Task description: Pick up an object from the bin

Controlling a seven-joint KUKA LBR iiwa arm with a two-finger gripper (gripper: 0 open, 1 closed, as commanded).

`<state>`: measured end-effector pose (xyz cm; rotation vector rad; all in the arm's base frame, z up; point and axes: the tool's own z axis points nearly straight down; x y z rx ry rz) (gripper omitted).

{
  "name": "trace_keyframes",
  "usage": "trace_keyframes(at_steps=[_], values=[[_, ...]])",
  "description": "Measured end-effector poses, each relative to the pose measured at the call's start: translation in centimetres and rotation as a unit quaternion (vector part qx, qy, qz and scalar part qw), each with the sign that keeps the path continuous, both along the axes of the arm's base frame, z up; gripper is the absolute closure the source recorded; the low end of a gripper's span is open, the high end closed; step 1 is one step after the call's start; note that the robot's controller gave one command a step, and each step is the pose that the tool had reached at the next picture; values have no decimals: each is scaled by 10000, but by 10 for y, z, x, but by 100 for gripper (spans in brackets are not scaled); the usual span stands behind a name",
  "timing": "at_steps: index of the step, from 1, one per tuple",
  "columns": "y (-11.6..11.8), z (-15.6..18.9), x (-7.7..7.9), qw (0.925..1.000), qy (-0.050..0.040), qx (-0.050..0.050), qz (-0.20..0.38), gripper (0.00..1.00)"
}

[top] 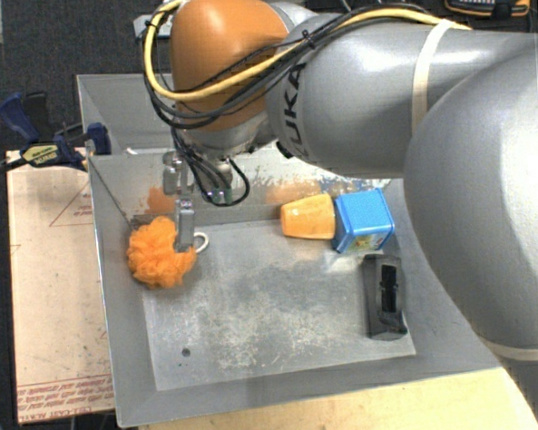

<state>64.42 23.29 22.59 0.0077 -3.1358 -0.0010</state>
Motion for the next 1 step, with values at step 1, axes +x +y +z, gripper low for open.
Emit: trace_keyframes(at_steps=[1], values=[[-1,6,1,10000,-34,6,-15,0]])
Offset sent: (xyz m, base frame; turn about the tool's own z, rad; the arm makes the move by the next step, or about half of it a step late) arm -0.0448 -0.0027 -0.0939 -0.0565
